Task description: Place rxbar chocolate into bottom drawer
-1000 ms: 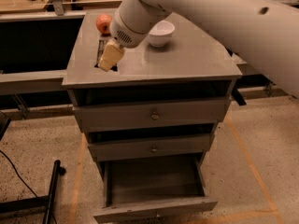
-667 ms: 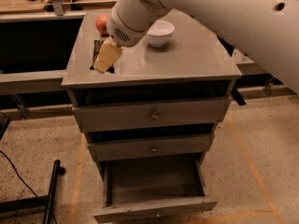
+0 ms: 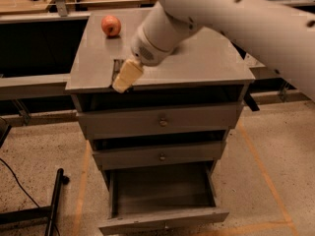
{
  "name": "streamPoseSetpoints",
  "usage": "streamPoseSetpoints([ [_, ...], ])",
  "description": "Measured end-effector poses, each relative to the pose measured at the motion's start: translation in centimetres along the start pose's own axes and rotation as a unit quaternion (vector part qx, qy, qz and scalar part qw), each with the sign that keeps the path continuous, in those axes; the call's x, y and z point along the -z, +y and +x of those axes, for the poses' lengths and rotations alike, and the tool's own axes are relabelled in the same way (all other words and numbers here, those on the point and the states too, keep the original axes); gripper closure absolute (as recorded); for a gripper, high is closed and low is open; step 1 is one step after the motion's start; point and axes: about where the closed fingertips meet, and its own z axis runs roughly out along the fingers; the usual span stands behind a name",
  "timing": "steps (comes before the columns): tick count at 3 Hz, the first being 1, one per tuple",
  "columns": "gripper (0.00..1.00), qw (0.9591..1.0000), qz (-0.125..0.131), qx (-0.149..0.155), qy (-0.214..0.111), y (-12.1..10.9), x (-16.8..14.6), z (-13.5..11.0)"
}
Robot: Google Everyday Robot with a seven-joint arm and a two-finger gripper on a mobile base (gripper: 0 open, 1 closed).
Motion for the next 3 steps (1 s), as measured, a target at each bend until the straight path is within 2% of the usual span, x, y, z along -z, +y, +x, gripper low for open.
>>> streamPoseSetpoints([
  [1,1.0,0.9986,-0.039,-0.028,-0.022,3.6,-0.8,6.8],
  [2,1.0,0.9965,-0.055,-0.061,-0.016,5.2,-0.2,12.3],
  [3,1.0,0.9965,-0.054,-0.062,-0.016,5.1,-0.2,12.2],
])
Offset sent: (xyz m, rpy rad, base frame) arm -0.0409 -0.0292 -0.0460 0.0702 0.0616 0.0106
